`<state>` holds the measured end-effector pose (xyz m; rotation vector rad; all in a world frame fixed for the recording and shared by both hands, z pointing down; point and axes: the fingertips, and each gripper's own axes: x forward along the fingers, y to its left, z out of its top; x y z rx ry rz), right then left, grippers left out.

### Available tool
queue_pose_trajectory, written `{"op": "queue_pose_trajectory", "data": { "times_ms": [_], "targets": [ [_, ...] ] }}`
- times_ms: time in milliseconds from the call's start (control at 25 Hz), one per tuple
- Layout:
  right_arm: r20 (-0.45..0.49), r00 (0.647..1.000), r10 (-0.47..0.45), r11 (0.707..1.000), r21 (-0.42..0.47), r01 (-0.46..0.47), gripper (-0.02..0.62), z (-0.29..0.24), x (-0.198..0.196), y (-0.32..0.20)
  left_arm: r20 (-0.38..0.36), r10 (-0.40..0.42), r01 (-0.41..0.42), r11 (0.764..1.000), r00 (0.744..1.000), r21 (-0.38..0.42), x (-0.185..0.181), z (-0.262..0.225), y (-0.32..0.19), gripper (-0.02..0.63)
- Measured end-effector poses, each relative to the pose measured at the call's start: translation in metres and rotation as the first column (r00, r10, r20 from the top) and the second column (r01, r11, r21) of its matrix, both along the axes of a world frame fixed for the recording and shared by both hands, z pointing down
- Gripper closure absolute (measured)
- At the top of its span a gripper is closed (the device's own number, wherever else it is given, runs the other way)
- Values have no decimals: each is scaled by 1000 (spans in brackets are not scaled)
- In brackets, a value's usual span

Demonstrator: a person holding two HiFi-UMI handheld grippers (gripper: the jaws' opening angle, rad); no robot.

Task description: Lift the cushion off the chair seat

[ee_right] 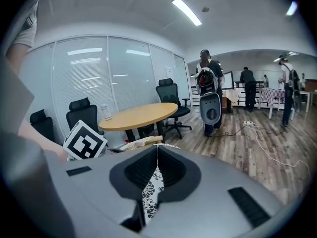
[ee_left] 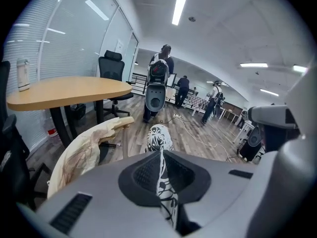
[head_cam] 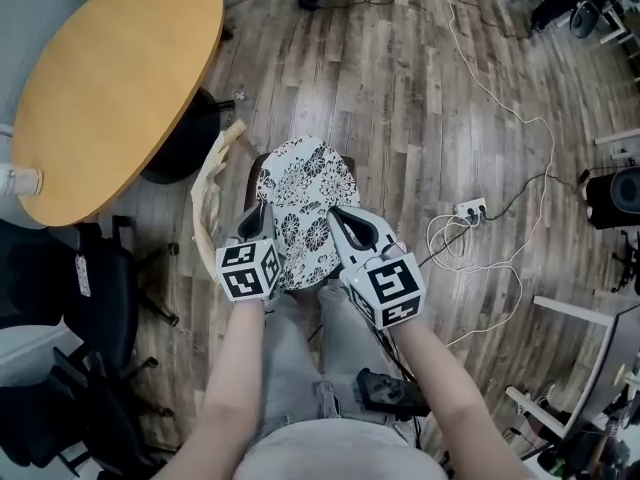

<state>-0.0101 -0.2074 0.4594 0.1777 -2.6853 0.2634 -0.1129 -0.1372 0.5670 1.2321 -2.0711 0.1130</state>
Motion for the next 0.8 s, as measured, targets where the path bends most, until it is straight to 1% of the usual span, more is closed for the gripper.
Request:
{"op": "queue_pose_trajectory", "data": {
  "times_ms": [160,360,560,800],
  "targets": [
    [-8,1000,-10,999,32,10,569,-16,2,0,16,50,-50,998,999,31,5,-23,-8,592],
    [-35,999,-23,997,72,25,569,-26,7,4,14,111,-112,992,994,52,16,-45,-14,592],
    [-43,999,-20,995,99,24,569,-39,9,6,52,182,-185,981,982,60,25,-70,-16,592],
    [-27,1000,-6,992,128,9,569,-64,12,4,88,236,-242,968,968,73,33,-102,-12,592]
  ]
}}
